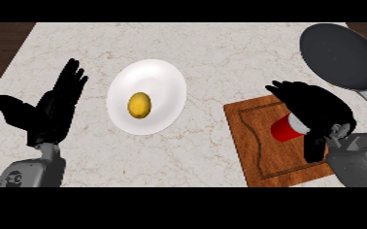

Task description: Pick the can from the cutting board and place it in the pan

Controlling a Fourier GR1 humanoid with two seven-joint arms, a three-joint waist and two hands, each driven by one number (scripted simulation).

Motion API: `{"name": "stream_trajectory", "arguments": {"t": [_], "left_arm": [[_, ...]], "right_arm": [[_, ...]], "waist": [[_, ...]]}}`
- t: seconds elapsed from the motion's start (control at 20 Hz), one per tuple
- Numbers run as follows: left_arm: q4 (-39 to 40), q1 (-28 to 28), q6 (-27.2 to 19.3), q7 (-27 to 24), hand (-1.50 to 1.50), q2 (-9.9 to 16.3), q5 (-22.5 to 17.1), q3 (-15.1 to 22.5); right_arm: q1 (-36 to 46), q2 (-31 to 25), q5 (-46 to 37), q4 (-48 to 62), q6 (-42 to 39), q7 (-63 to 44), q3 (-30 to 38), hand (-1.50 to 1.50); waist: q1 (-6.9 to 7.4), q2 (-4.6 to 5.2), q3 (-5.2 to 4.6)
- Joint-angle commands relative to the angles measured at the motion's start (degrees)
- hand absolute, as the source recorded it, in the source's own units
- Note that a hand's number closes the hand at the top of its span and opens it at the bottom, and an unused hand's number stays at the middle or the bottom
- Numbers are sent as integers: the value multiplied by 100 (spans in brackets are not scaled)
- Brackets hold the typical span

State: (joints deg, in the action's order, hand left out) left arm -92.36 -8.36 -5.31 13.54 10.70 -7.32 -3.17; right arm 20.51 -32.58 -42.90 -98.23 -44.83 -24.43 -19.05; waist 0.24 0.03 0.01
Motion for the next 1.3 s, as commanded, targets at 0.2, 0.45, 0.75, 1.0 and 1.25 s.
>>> {"name": "stream_trajectory", "arguments": {"t": [0.2, 0.45, 0.75, 1.0, 1.25], "left_arm": [[98, -178, 122, 139, 0, 16, -41, -244], [219, -108, 161, -64, 0, -140, 40, -142], [77, -27, 162, -4, 0, -138, 54, -235], [128, -181, 261, 116, 0, -26, 84, -302], [240, -384, 86, 157, 0, -227, 262, -174]], "right_arm": [[-242, 301, -751, 238, 157, 594, 98, -150], [-322, 570, -1044, 915, 763, 1022, 66, -150], [-152, 1201, -1302, 1263, 516, 738, -56, -150], [-82, 687, -1372, 1314, 897, 1985, 188, 150], [-77, 972, -1682, 1871, 1371, 2333, 303, 150]], "waist": [[-14, -4, -1], [-16, 0, 0], [-7, -1, -1], [-13, -1, 0], [-19, 0, 0]]}}
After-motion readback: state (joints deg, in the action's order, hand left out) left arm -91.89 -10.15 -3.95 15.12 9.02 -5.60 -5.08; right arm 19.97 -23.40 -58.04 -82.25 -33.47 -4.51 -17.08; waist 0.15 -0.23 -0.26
